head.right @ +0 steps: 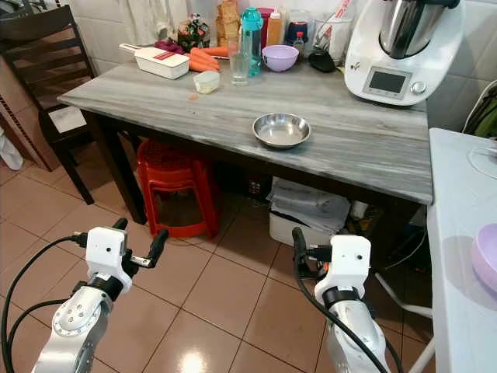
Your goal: Setting the table
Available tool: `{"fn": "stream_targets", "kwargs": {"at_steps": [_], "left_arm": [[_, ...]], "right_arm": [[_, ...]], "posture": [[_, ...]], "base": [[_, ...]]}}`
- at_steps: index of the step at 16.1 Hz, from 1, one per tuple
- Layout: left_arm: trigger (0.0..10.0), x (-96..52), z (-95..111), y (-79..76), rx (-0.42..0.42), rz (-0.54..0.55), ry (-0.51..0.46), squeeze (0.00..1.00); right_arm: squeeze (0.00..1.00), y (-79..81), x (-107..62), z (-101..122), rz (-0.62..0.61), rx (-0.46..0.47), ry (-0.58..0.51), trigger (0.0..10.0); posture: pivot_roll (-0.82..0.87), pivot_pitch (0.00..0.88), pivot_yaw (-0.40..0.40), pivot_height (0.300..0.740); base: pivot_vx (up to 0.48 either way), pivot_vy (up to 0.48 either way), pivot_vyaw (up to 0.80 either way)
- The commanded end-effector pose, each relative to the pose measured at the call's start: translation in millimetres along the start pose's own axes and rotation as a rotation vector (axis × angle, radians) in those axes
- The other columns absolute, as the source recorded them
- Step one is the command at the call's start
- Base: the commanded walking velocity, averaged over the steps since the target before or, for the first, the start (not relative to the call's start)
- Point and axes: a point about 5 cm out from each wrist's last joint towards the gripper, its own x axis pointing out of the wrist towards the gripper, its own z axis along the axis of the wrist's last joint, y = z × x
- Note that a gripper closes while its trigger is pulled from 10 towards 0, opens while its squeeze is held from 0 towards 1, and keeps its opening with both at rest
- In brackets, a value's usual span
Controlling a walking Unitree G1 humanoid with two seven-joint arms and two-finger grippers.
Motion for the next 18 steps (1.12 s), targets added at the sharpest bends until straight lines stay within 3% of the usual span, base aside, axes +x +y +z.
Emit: {"fn": "stream_targets", "kwargs": {"at_steps": [1, 2, 4, 9, 18], "left_arm": [[10.0, 24.3, 3.7, 4.5, -0.197, 0.088, 0.025, 0.0], [10.0, 23.1, 4.0, 6.0, -0.187, 0.086, 0.022, 0.0], [10.0, 22.0, 4.5, 7.4, -0.177, 0.085, 0.021, 0.0], [10.0, 29.5, 10.1, 10.2, -0.162, 0.091, 0.005, 0.0], [10.0, 29.5, 10.1, 10.2, -0.162, 0.091, 0.005, 0.0]], "right_arm": [[0.0, 1.3, 27.7, 0.3, -0.03, 0.026, 0.07, 10.0], [0.0, 1.6, 24.3, 0.5, -0.025, 0.076, 0.073, 10.0], [0.0, 3.0, 22.1, 1.3, -0.036, 0.087, 0.049, 10.0], [0.0, 0.0, 21.2, -0.3, -0.057, 0.056, 0.061, 10.0], [0.0, 0.0, 21.2, -0.3, -0.057, 0.056, 0.061, 10.0]], "posture": [[-0.01, 0.0, -0.002, 0.74], [-0.01, 0.0, -0.002, 0.74], [-0.01, 0.0, 0.004, 0.74], [-0.02, 0.0, 0.009, 0.74], [-0.02, 0.0, 0.009, 0.74]], "base": [[0.0, 0.0, 0.0], [0.0, 0.0, 0.0], [0.0, 0.0, 0.0], [0.0, 0.0, 0.0], [0.0, 0.0, 0.0]]}}
